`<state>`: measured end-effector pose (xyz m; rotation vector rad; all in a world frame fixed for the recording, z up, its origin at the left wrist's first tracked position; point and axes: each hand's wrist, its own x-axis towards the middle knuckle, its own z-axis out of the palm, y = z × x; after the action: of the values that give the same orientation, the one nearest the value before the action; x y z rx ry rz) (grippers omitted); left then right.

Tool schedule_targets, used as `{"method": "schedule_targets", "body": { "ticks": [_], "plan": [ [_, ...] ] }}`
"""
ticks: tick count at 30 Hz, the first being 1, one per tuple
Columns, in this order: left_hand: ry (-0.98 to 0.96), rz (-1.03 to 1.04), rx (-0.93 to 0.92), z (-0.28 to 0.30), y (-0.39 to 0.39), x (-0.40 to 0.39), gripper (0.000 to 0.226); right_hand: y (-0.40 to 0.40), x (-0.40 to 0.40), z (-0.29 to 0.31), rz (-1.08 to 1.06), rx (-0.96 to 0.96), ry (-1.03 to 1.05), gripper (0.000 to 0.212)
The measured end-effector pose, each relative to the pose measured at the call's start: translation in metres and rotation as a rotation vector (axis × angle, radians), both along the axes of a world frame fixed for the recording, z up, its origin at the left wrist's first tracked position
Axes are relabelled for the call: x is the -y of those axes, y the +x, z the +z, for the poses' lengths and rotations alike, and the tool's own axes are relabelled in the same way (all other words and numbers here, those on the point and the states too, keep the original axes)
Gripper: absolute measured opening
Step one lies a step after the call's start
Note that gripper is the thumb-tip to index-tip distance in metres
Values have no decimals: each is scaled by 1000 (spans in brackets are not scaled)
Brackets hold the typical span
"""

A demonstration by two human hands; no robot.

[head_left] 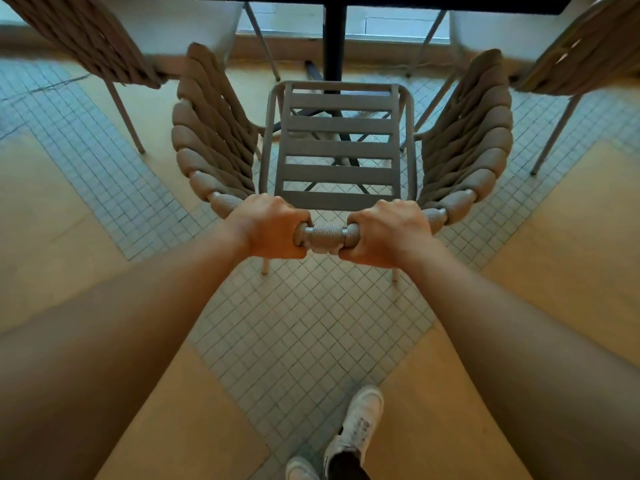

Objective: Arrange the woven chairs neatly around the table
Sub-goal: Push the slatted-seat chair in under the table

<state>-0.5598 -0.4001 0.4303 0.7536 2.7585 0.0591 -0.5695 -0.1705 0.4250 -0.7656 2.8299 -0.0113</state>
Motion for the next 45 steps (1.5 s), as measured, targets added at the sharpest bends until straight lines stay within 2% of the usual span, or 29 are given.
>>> {"method": "schedule_targets", "body": {
  "ticks": [6,14,31,37,45],
  "plan": [
    [-7,-2,39,4,-42,8,34,-37,6,0,-1,0,-6,51],
    [-14,42,50,7,-78,9,36,-77,10,1,12,23,7,51],
    [8,121,86,9,-67,1,34,-74,3,9,74,51,-10,46],
    [78,57,69,3,-56,7,33,-69,3,7,90,20,2,56],
    [139,-21,48,4,-77,19,32,-74,12,5,5,1,-9,50]
  ]
}}
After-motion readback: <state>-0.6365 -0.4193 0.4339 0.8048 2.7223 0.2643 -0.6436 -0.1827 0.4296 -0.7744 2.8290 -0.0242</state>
